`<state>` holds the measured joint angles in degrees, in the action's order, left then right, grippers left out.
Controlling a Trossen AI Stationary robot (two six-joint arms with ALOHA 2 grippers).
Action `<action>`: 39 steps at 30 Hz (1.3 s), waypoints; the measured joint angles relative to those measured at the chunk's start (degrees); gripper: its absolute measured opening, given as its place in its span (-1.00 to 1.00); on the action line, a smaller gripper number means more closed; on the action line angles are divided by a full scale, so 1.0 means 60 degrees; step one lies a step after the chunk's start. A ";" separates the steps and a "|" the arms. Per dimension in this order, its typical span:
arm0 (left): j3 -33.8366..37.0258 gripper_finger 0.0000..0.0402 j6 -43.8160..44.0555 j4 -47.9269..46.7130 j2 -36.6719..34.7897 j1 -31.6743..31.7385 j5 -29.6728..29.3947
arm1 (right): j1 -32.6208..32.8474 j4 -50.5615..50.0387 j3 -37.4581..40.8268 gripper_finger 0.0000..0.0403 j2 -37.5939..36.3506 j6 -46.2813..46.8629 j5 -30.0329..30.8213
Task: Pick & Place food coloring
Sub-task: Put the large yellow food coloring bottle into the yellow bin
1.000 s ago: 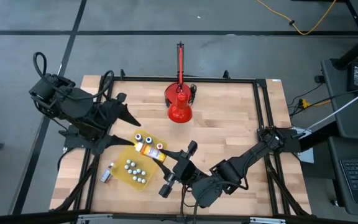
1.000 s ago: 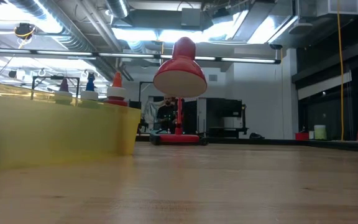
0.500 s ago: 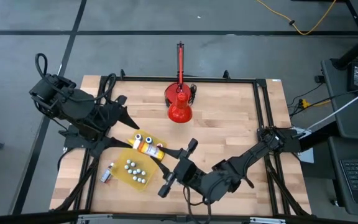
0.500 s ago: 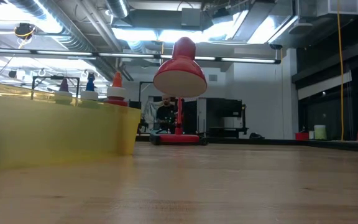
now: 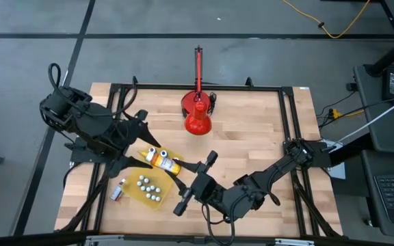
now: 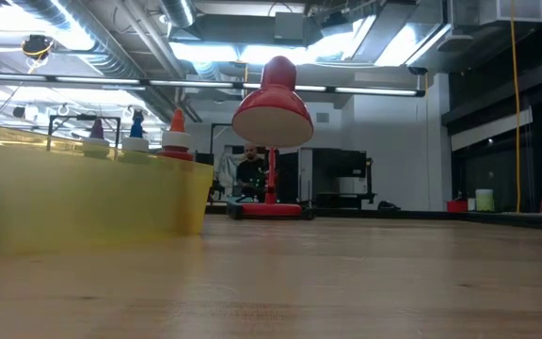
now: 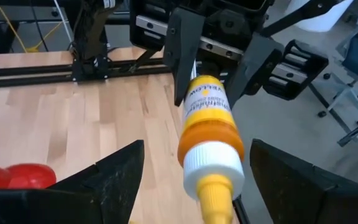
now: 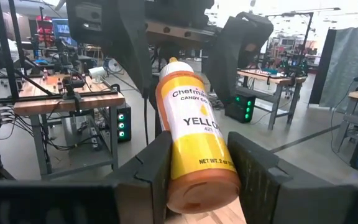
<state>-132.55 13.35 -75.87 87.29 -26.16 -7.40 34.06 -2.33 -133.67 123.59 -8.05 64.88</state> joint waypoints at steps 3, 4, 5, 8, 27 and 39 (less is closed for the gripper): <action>0.0000 0.40 0.0043 -0.0028 0.0004 -0.0001 0.0004 | 0.0000 0.0002 0.0000 -0.29 0.0000 -0.0011 0.0000; 0.0000 0.40 0.0043 -0.0030 0.0015 0.0002 0.0004 | 0.0000 -0.0006 0.0000 -0.29 0.0000 -0.0008 0.0000; 0.0000 0.40 0.0046 -0.0030 0.0015 0.0002 0.0004 | 0.0000 -0.0007 0.0000 -0.29 0.0000 -0.0004 0.0000; 0.0000 0.34 0.0137 -0.0028 0.0007 0.0001 -0.0003 | 0.0000 -0.0004 0.0000 -0.29 0.0000 -0.0009 0.0000; 0.0000 -0.38 0.0799 -0.0575 0.0007 -0.0002 -0.0295 | 0.0167 -0.0026 -0.0056 0.02 0.0000 -0.0696 0.0030; 0.0891 -0.38 0.3597 -0.2334 0.0308 0.0181 -0.1172 | 0.1922 0.0135 -0.0233 0.06 -0.0080 -0.2457 0.3681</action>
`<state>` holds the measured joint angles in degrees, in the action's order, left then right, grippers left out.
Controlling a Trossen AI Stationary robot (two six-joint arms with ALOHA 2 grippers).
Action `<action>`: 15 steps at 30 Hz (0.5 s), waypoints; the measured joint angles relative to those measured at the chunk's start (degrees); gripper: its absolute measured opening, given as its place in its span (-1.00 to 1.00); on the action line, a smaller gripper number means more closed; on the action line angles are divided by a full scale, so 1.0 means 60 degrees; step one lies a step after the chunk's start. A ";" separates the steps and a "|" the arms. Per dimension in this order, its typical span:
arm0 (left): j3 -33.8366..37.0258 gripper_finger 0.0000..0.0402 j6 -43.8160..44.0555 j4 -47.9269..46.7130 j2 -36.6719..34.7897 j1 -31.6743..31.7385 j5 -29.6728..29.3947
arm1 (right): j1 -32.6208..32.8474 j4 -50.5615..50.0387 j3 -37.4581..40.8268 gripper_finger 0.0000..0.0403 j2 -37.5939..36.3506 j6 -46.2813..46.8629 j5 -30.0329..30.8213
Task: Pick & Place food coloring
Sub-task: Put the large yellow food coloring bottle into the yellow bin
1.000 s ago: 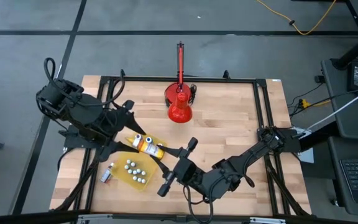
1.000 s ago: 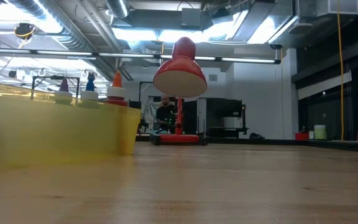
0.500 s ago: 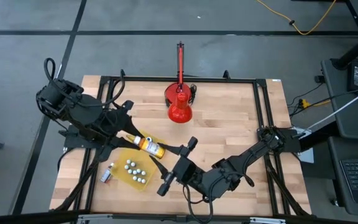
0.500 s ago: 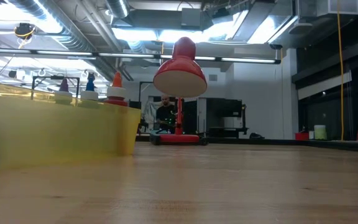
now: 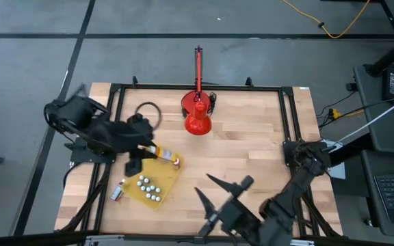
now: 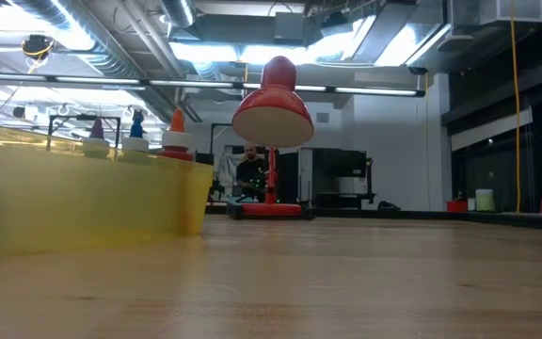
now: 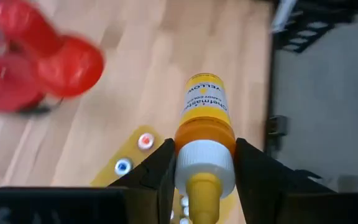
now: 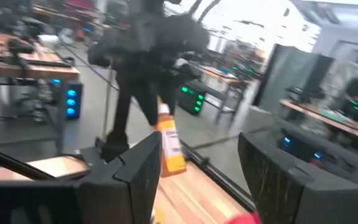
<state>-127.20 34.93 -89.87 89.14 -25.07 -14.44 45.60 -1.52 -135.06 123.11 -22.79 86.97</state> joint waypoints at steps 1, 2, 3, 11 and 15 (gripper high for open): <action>0.0334 -0.38 0.0248 0.0015 0.0002 0.0049 0.0030 | 0.0114 -0.0004 0.0000 0.06 0.0000 0.0042 0.0250; 0.0622 -0.38 0.0589 -0.0028 0.0025 0.0092 0.0045 | 0.0233 -0.0007 0.0004 0.06 0.0000 0.0086 0.0401; 0.0860 -0.38 0.0974 -0.0037 0.0056 0.0120 0.0005 | 0.0327 -0.0006 0.0004 0.06 0.0000 0.0155 0.0493; 0.3172 -0.38 0.3565 -0.0023 -0.0017 0.0209 0.0582 | 0.0714 0.0010 0.0004 0.06 0.0000 0.0212 0.0502; 0.4063 -0.38 0.4517 -0.0016 -0.0019 0.0198 0.1137 | 0.0723 -0.0011 0.0007 0.06 0.0000 0.0108 0.0501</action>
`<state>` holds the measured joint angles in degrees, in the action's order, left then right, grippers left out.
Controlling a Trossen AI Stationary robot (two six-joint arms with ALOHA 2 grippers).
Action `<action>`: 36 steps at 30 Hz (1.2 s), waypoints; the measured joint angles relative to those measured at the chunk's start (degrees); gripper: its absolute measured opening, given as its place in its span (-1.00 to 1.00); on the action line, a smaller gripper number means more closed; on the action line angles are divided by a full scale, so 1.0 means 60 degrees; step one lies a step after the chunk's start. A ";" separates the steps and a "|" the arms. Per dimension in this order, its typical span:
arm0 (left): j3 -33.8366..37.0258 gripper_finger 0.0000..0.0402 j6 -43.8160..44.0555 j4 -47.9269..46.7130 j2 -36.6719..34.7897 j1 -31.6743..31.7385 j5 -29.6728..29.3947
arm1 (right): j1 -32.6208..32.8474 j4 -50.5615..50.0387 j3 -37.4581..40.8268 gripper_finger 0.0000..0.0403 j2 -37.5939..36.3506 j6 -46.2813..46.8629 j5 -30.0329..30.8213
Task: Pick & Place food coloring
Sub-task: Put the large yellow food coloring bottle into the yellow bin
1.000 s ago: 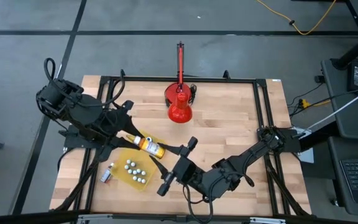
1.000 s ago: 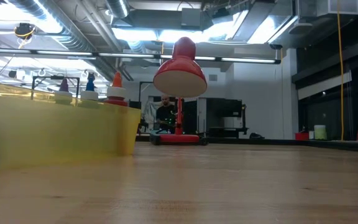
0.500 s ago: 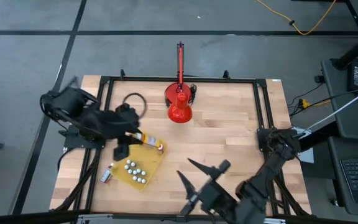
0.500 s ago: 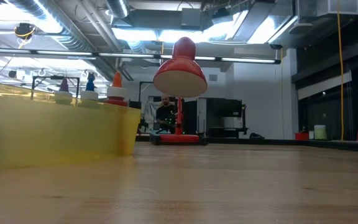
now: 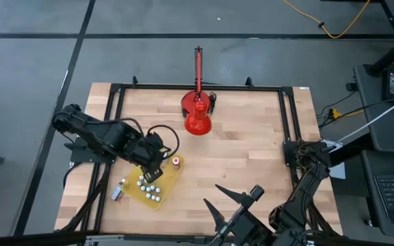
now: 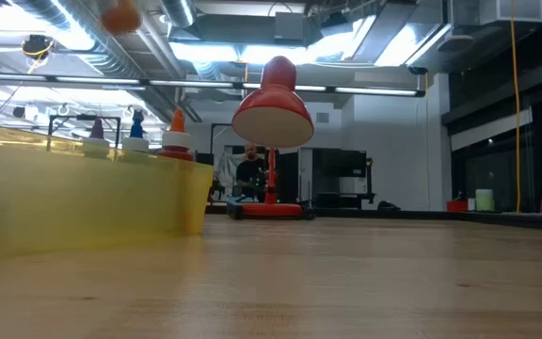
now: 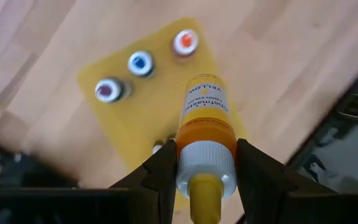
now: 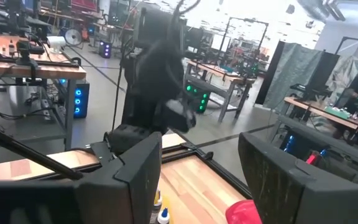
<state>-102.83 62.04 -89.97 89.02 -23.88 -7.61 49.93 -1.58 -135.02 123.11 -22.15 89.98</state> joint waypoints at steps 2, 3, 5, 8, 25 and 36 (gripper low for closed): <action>0.0391 -0.38 0.0430 0.0000 -0.0001 0.0001 0.0025 | 0.0004 0.0000 0.0000 0.06 0.0000 -0.0086 -0.0001; 0.0587 -0.38 0.0613 0.0004 0.0000 0.0001 0.0027 | 0.0004 -0.0008 0.0002 0.06 0.0000 -0.0109 -0.0001; 0.0971 -0.38 0.0885 -0.0005 -0.0001 0.0033 0.0018 | 0.0004 -0.0037 0.0004 0.06 0.0000 -0.0110 -0.0001; 0.1614 -0.38 0.1159 0.0037 -0.0009 0.0217 0.0083 | 0.0004 -0.0083 0.0004 0.06 0.0000 -0.0107 -0.0001; 0.5283 -0.38 0.0957 0.2599 -0.0012 0.1462 0.0767 | 0.0004 -0.0326 0.0007 0.06 0.0000 -0.0107 -0.0014; 0.6669 -0.38 0.0941 0.4319 -0.0009 0.1513 0.1054 | 0.0004 -0.0501 0.0007 0.06 -0.0004 -0.0107 -0.0015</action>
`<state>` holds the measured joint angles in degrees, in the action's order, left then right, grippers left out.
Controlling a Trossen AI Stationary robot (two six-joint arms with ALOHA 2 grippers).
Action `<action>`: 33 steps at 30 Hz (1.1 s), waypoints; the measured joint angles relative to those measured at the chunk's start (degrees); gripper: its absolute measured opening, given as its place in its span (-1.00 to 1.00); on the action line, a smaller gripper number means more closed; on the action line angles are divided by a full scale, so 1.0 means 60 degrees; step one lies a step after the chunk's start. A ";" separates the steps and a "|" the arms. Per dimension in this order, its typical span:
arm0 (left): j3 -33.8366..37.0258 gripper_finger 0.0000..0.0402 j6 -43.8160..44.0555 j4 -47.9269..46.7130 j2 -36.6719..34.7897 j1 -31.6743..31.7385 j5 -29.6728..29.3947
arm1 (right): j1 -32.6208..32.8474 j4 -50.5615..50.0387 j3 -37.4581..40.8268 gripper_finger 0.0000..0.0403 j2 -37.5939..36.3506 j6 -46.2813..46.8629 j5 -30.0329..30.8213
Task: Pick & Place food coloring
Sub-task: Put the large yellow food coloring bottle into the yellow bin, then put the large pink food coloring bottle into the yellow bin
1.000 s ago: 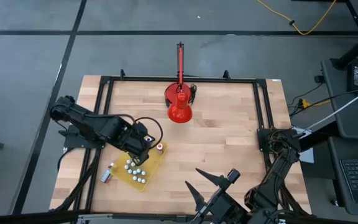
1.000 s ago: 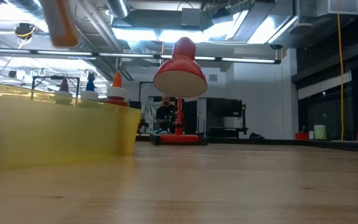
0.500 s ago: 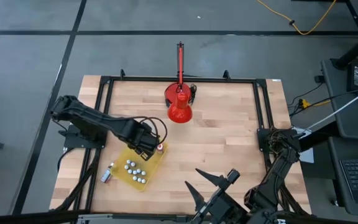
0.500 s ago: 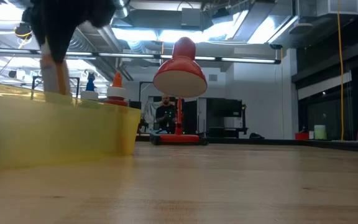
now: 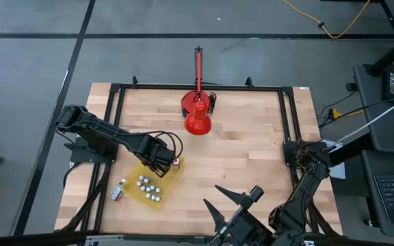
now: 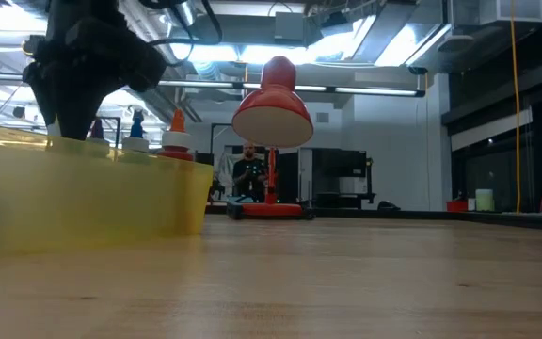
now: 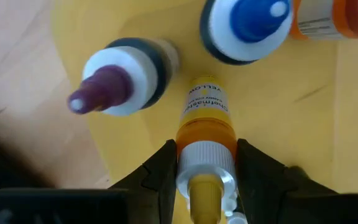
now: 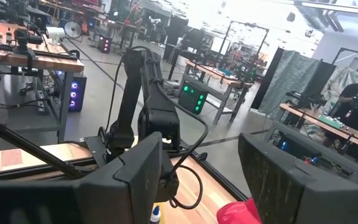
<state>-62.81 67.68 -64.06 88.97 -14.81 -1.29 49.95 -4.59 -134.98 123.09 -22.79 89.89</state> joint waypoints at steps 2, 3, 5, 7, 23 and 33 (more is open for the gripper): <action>0.0016 -0.38 -0.0005 0.0080 0.0000 0.0025 -0.0006 | 0.0000 -0.0027 0.0000 0.06 0.0000 0.0000 0.0000; 0.0019 -0.38 -0.0048 0.0077 0.0000 0.0059 -0.0002 | 0.0000 -0.0027 0.0000 0.06 0.0000 0.0000 0.0000; 0.0023 -0.38 -0.0120 0.0116 0.0000 0.0118 -0.0013 | 0.0000 -0.0023 0.0000 0.06 0.0000 0.0000 -0.0004; 0.0023 -0.37 -0.0123 0.0134 0.0000 0.0156 -0.0014 | 0.0000 -0.0023 0.0000 0.06 0.0000 0.0000 -0.0004; -0.0159 0.30 -0.0409 0.0145 -0.0023 0.0182 0.0470 | 0.0000 -0.0170 0.0000 0.06 0.0000 0.0000 -0.0011; -0.1980 0.29 0.0209 -0.1634 -0.0040 -0.0115 0.0183 | -0.0050 -0.0191 0.0000 0.06 0.0000 0.0000 -0.0018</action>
<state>-74.69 68.93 -73.86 88.73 -15.50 -0.19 49.65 -5.74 -134.98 123.09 -22.79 89.78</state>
